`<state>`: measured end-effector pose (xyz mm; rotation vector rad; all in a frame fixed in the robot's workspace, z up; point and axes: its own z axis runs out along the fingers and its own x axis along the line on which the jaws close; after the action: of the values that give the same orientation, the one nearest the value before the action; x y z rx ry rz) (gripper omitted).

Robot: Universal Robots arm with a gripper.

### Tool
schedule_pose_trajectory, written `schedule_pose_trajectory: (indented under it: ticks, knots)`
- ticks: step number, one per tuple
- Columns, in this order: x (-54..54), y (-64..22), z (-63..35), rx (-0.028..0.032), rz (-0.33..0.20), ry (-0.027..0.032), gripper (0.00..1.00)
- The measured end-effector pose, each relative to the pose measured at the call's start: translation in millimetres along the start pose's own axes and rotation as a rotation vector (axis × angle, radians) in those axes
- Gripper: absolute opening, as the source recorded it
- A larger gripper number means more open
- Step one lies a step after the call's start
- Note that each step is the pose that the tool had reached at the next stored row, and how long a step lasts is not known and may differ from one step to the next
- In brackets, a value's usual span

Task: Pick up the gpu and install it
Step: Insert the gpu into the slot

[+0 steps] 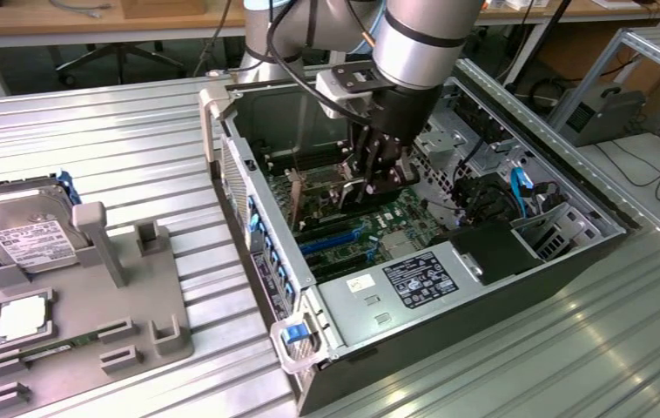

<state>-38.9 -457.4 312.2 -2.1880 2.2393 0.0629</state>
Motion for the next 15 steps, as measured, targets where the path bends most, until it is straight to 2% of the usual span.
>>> schedule_pose_trajectory:
  ticks: [5,15]
  knots:
    - [0.0,0.0,0.9,0.0002,0.0,-0.0006,0.27]
    - [0.6,2.4,16.7,-0.0001,-0.005,-0.0001,0.27]
